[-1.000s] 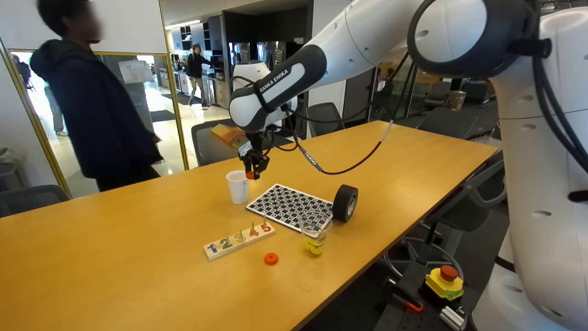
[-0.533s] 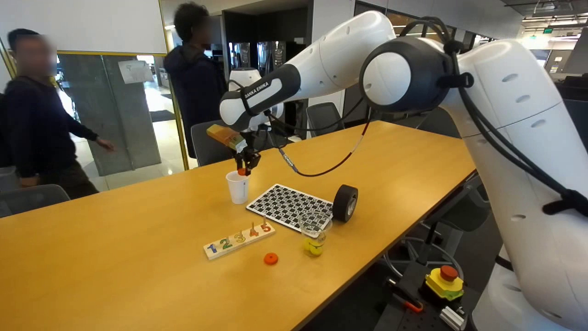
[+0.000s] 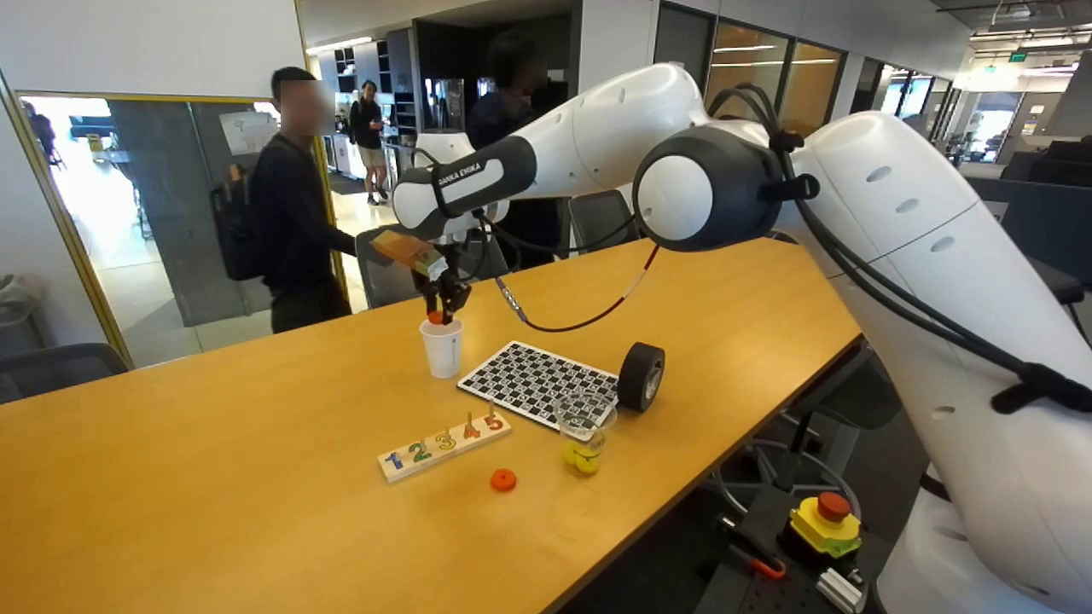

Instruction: Put the yellow coins in the transparent cup and the orange coins in the white cup

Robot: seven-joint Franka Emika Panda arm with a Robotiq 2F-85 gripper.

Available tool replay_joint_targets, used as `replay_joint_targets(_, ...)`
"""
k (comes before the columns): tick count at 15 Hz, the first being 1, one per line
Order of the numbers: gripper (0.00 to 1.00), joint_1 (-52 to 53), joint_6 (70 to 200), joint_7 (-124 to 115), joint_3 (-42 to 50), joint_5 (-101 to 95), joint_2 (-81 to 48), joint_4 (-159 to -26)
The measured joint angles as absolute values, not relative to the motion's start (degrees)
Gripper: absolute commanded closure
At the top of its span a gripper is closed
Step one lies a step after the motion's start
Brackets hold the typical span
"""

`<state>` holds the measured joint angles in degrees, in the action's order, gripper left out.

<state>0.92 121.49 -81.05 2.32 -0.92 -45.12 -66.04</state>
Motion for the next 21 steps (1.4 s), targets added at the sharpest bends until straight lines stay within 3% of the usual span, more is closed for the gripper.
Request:
replay_joint_targets(3, 0.03, 0.9, 118.8, -79.7, 2.3, 0.2, -46.5, -63.7)
replay_joint_targets(4, 0.0, 1.0, 118.1, -79.6, 2.3, 0.5, -46.5, -63.4)
replay_joint_targets(12, 0.0, 3.5, 116.2, -81.4, 2.3, 0.9, -44.0, -65.3)
replay_joint_targets(21, 0.0, 10.2, 116.1, -96.3, 1.9, 0.9, -28.5, -87.6)
